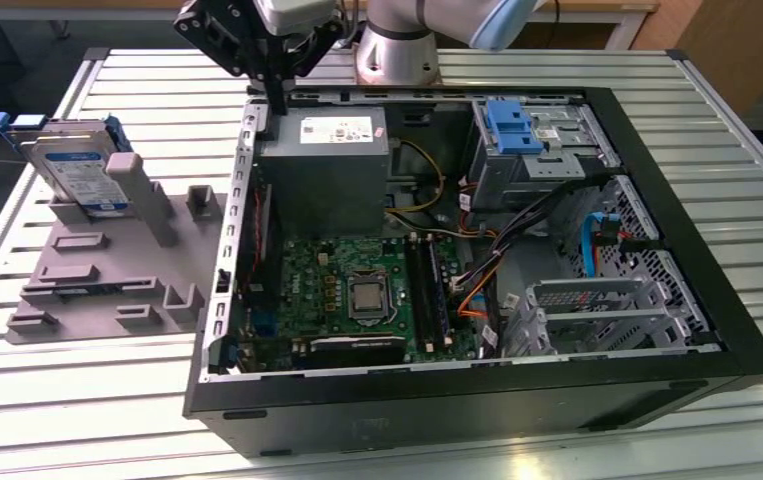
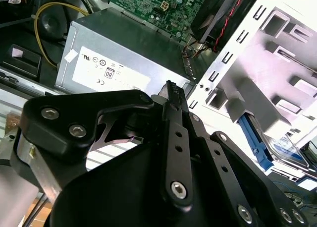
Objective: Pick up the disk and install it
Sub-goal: 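Reach for the disk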
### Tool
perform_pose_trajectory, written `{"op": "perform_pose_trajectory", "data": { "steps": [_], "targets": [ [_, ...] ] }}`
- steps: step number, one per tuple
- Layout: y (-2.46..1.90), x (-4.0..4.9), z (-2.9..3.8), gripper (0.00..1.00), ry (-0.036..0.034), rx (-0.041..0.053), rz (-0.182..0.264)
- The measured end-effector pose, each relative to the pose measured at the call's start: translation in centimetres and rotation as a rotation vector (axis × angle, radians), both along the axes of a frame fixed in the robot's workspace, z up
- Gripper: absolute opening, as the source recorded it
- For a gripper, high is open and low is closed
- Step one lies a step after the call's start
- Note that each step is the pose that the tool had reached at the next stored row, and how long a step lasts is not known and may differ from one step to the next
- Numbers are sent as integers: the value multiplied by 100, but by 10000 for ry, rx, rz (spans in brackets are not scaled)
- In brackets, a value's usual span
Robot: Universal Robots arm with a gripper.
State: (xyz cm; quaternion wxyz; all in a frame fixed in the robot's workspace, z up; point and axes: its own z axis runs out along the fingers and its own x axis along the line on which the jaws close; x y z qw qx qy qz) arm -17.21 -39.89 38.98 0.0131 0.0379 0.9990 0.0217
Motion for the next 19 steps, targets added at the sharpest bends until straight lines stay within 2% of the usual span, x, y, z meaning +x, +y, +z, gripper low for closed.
{"op": "perform_pose_trajectory", "data": {
  "steps": [19],
  "targets": [
    [0, -68, -9, 11, 0, 1, 0]
  ]
}}
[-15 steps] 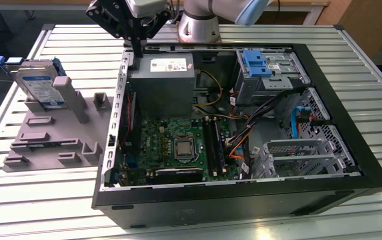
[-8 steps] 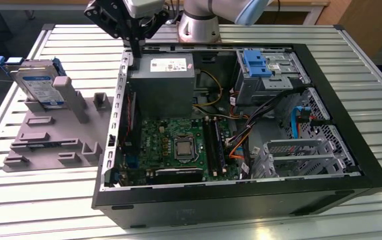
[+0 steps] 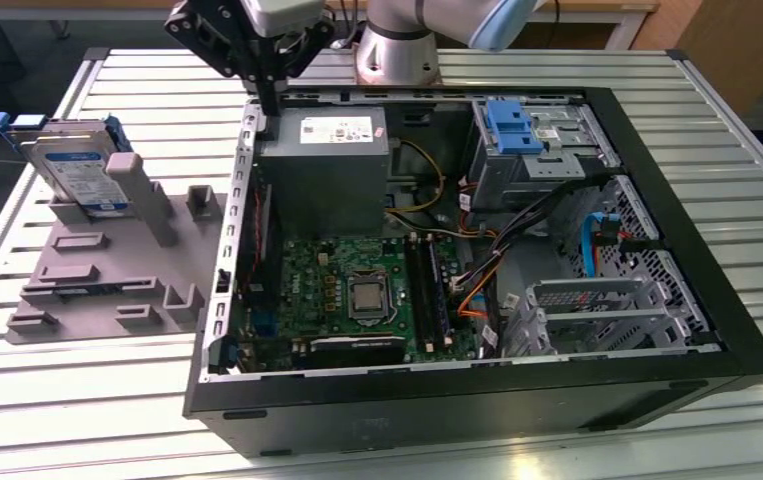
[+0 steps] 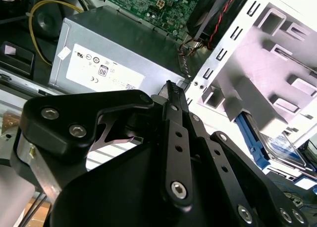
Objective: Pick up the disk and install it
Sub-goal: 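Reach for the disk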
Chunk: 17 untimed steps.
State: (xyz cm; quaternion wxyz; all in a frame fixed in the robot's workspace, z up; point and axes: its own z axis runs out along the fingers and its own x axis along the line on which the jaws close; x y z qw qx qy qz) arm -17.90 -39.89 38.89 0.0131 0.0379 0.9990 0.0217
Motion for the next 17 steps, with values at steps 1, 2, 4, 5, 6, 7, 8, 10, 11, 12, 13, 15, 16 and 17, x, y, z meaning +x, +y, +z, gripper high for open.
{"op": "perform_pose_trajectory", "data": {
  "steps": [1, 2, 4, 5, 6, 7, 8, 10, 11, 12, 13, 15, 16, 17],
  "targets": [
    [0, -3, 0, 11, 0, 0, 0],
    [0, -5, -1, 11, 0, -1, 1],
    [0, -11, -1, 11, 1, -1, 0],
    [0, -14, -2, 11, 0, -1, 0],
    [0, -17, -3, 11, 0, -1, 0],
    [0, -20, -3, 11, 1, -1, 0],
    [0, -22, -4, 11, 0, 0, 0],
    [0, -28, -4, 11, 1, -1, 0],
    [0, -30, -5, 11, 0, -1, 0],
    [0, -33, -5, 11, 0, -1, 0],
    [0, -36, -6, 11, 0, -1, 0],
    [0, -41, -7, 11, 0, 0, 0],
    [0, -43, -8, 11, 0, 0, 0],
    [0, -47, -8, 11, 0, -1, -1]
  ]
}}
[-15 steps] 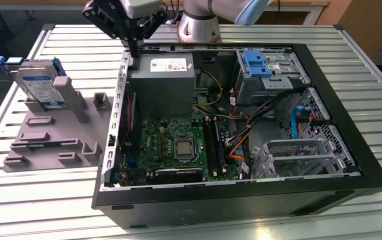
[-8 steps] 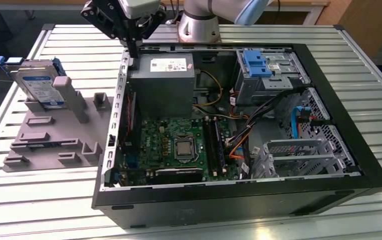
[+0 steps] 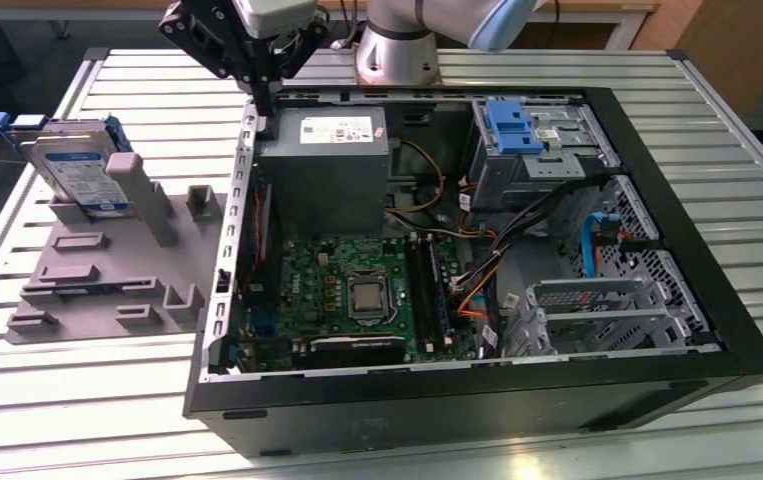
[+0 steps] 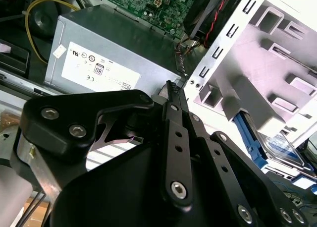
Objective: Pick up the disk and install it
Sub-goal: 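Reach for the disk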
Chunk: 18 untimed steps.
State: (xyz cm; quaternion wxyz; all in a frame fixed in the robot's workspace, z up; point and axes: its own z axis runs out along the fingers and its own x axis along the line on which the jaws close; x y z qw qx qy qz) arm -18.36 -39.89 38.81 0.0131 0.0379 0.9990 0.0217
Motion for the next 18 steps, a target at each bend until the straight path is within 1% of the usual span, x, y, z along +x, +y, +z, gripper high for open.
{"op": "perform_pose_trajectory", "data": {
  "steps": [18],
  "targets": [
    [0, -52, -8, 11, 1, 0, 0]
  ]
}}
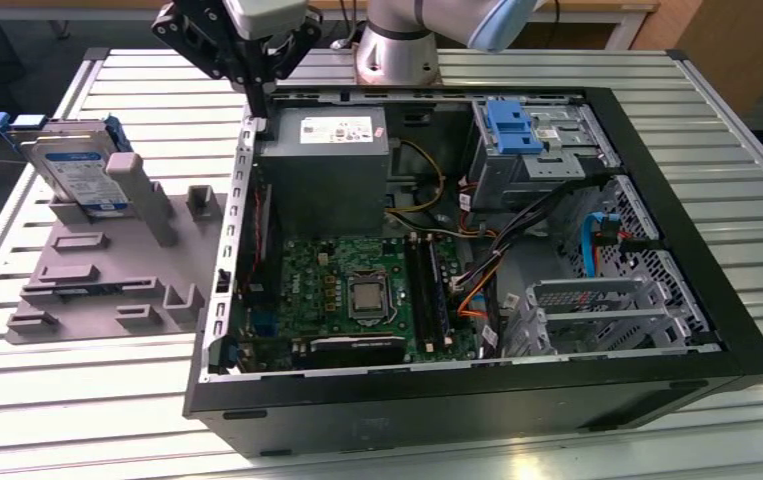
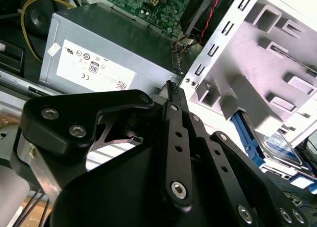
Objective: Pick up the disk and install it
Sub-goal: 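Reach for the disk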
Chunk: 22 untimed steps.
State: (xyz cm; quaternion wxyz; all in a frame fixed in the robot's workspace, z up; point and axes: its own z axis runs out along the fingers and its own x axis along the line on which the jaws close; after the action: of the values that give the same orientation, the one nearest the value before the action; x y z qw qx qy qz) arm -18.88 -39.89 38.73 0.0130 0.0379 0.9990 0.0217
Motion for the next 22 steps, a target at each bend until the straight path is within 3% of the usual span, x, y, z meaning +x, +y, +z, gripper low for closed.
{"op": "perform_pose_trajectory", "data": {
  "steps": [22],
  "targets": [
    [0, -65, -12, 11, -1, 0, 0]
  ]
}}
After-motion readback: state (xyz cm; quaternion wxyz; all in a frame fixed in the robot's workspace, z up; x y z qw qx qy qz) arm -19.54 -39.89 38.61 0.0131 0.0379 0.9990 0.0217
